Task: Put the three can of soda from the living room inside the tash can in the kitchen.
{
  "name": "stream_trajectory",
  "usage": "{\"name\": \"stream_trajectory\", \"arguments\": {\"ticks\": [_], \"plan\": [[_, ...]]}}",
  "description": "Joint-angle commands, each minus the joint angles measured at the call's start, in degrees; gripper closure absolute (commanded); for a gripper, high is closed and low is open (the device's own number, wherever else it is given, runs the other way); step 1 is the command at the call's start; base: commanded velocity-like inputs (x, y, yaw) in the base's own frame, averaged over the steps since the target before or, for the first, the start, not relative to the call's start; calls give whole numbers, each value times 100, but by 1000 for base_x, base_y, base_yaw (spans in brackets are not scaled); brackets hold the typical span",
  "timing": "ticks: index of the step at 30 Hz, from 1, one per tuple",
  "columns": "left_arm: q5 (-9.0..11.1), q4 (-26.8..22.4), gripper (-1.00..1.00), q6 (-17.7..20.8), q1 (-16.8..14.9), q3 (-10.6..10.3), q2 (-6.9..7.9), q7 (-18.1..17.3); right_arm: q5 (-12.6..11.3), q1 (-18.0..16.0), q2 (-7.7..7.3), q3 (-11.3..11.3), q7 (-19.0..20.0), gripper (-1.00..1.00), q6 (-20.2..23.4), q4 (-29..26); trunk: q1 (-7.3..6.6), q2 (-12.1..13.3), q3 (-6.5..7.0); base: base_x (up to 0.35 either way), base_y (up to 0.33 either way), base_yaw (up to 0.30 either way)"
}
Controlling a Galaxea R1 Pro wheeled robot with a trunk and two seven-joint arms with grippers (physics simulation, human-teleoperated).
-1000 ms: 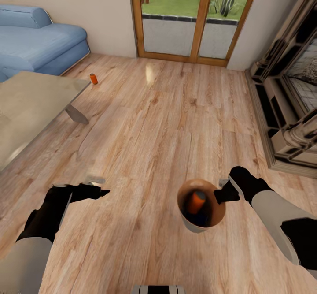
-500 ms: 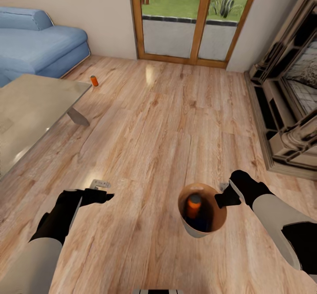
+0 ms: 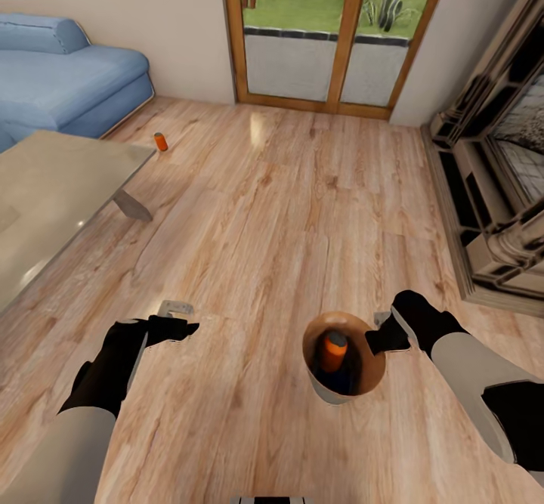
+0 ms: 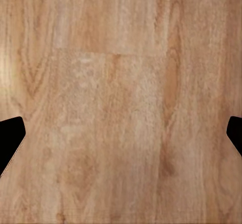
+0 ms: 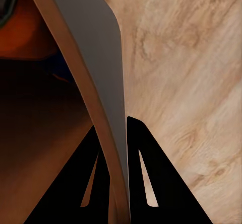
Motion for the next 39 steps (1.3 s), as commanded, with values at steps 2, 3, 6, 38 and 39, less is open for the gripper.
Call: {"name": "stream_trajectory", "arguments": {"ticks": [2,3,6,38,39], "plan": [[-1,-4,-100,10,0,1,-16,3,-71,-1,8,-5,36,100,14,2,0,0,0,313,4,0],[-1,-5,-100,12,0,1,-22,3,-71,-1,10,-3,36,100,14,2,0,0,0,319,2,0],[-1,-8,-100,23,0,1,-47,5,-71,-1,20,0,33,100,14,2,0,0,0,324,1,0],[-50,-18,-100,20,0,-7,-321,9,-96,-1,42,-11,46,100,14,2,0,0,26,329,0,85],[-51,-18,-100,20,0,-7,-324,10,-98,-1,41,-12,47,100,14,2,0,0,26,329,0,66]]}}
